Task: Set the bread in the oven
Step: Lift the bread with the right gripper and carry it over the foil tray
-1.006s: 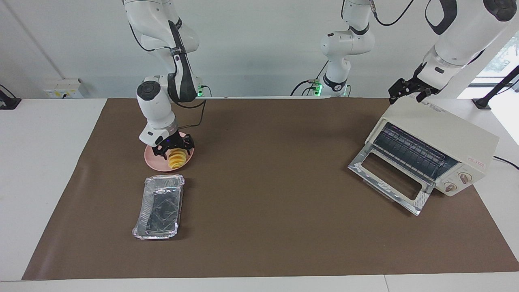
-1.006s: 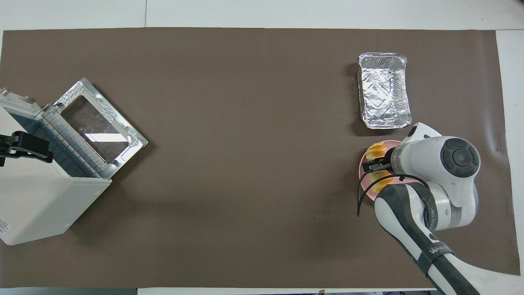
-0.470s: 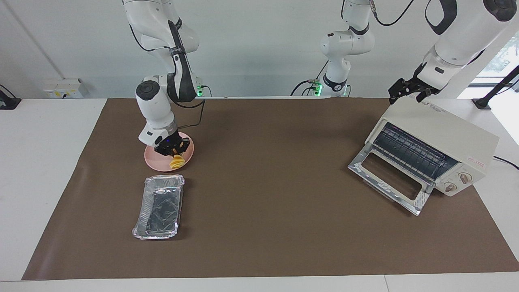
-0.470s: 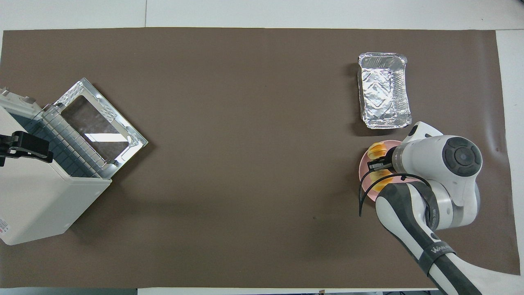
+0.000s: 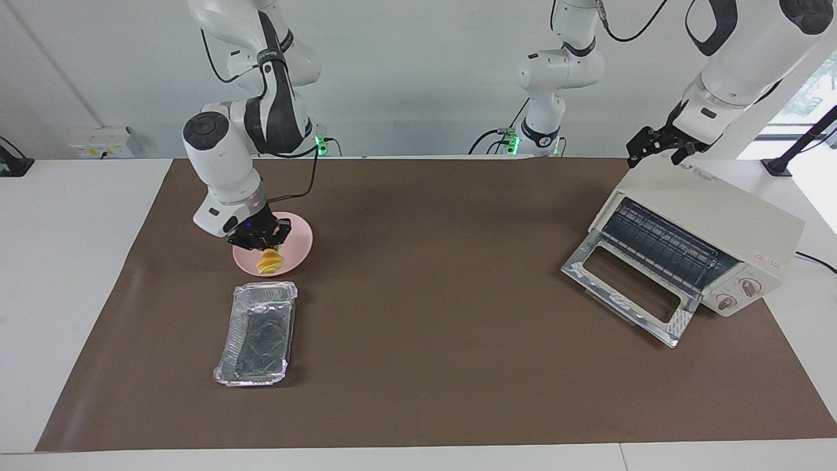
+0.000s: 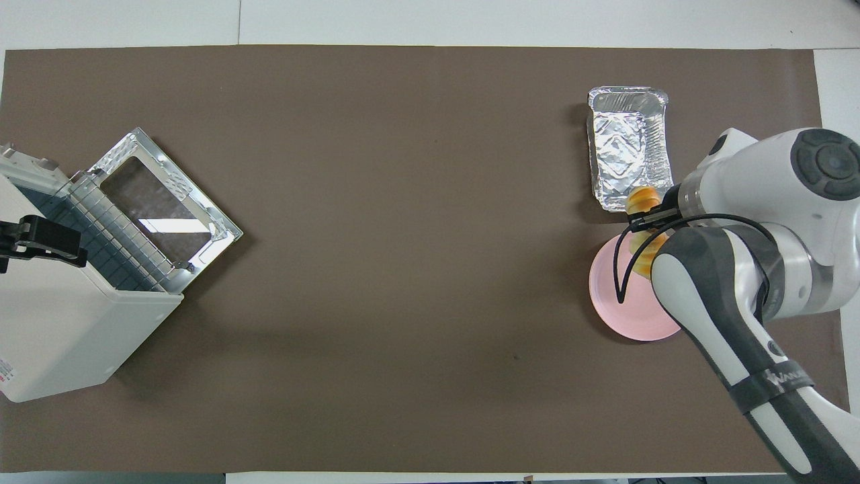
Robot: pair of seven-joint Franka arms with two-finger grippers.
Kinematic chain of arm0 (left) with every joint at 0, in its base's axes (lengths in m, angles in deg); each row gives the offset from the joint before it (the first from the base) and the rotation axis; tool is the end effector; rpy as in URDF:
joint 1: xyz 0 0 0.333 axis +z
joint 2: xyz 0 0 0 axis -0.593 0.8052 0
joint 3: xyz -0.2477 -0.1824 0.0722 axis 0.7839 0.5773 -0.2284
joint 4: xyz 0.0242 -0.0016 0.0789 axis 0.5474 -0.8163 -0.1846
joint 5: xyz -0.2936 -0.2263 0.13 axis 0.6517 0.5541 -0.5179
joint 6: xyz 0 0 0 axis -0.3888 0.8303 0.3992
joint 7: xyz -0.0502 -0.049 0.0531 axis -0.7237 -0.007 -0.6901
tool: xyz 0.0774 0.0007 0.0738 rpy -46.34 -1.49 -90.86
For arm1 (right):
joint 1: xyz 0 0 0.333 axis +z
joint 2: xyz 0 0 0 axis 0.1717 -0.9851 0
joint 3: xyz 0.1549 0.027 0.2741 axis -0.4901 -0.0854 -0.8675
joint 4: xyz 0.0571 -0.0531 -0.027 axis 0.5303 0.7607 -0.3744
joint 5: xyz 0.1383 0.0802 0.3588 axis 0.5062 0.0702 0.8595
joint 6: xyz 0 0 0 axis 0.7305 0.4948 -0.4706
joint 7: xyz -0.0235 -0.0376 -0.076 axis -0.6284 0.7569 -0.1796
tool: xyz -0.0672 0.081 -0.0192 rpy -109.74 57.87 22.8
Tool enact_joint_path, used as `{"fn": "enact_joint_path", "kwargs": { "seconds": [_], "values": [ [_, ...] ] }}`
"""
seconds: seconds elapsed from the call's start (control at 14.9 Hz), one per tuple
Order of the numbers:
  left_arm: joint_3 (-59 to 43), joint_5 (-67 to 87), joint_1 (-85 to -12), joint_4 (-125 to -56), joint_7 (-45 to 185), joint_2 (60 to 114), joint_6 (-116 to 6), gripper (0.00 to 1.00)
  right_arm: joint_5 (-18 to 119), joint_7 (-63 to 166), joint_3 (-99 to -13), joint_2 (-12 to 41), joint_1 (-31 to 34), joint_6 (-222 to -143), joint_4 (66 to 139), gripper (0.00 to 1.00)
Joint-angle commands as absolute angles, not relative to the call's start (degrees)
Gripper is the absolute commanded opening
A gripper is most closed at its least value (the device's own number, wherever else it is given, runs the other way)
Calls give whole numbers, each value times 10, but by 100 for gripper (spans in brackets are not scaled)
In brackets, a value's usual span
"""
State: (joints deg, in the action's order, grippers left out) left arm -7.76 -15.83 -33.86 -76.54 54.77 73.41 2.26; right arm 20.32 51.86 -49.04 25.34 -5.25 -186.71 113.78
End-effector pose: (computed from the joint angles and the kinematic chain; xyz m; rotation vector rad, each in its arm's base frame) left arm 0.5168 -0.0058 0.6043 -3.1152 0.0082 0.2880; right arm 0.5711 0.0488 0.4195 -3.1189 -0.3270 -0.0517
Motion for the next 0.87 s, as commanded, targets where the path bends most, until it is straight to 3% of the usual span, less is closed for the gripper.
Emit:
{"fn": "enact_joint_path", "kwargs": {
  "seconds": [0.0,0.13,0.4,0.8],
  "values": [
    [-80,-158,-341,-774,546,723,24,100,210,501,-493,191,-67,-1832,1032,0],
    [-80,-158,-341,-774,546,723,24,100,220,502,-492,152,-68,-1805,969,0],
    [-80,-158,-341,-774,546,723,24,100,241,504,-489,-13,-86,-1710,738,0],
    [-80,-158,-341,-774,546,723,24,100,236,533,-488,-74,-84,-1784,717,0]
  ]
}}
